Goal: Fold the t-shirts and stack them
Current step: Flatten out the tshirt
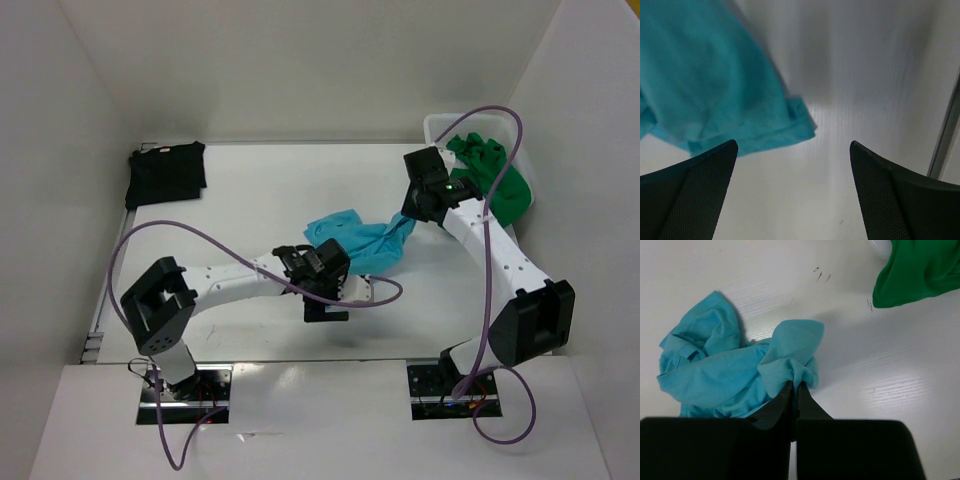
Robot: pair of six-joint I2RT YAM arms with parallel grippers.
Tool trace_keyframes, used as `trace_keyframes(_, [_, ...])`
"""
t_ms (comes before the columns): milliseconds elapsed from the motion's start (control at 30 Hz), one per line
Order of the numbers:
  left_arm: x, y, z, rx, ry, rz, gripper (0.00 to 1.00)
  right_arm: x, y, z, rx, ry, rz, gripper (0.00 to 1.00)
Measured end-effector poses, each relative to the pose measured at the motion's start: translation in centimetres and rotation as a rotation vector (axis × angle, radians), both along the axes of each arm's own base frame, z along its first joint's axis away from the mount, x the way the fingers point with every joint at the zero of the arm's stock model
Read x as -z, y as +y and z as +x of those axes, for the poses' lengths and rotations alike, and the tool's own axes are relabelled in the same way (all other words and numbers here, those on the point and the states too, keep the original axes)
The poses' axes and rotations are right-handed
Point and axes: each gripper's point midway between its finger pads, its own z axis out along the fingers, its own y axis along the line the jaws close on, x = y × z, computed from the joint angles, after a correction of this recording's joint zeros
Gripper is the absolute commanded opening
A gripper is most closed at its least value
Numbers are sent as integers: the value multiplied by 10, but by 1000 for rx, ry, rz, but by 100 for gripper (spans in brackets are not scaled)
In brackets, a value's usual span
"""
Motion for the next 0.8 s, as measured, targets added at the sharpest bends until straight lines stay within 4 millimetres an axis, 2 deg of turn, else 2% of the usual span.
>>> trace_keyframes(100, [22, -11, -12, 33, 30, 13, 96, 2, -1, -1, -2, 6, 0, 0])
trace_keyframes(233, [53, 5, -22, 31, 76, 81, 93, 3, -1, -1, -6, 10, 1, 0])
trace_keyframes(300, [55, 8, -23, 26, 84, 87, 92, 3, -1, -1, -5, 10, 2, 0])
trace_keyframes(367, [55, 7, -22, 23, 79, 83, 86, 3, -2, -1, -2, 11, 2, 0])
trace_keyframes(400, [55, 6, -21, 20, 74, 82, 74, 3, -2, -1, -2, 11, 2, 0])
trace_keyframes(500, [56, 1, -15, 14, 54, 71, 61, 3, -2, -1, -2, 11, 2, 0])
trace_keyframes(533, [56, -2, -11, 11, 47, 61, 51, 3, -3, -1, -1, 11, 2, 0])
trace_keyframes(567, [56, -5, -8, 5, 41, 50, 39, 3, -3, -1, -2, 11, 2, 0])
trace_keyframes(600, [56, -8, -4, -2, 35, 39, 14, 3, -3, -1, -1, 11, 1, 0])
trace_keyframes(633, [56, -12, 2, -13, 25, 24, 0, 3, -3, -1, -1, 11, 2, 0])
trace_keyframes(733, [55, -17, 18, -54, 4, -6, 0, 3, -3, -1, 0, 11, -1, 0])
trace_keyframes(800, [54, -7, 29, -92, 4, -4, 0, 3, -4, -1, 3, 11, -1, 0])
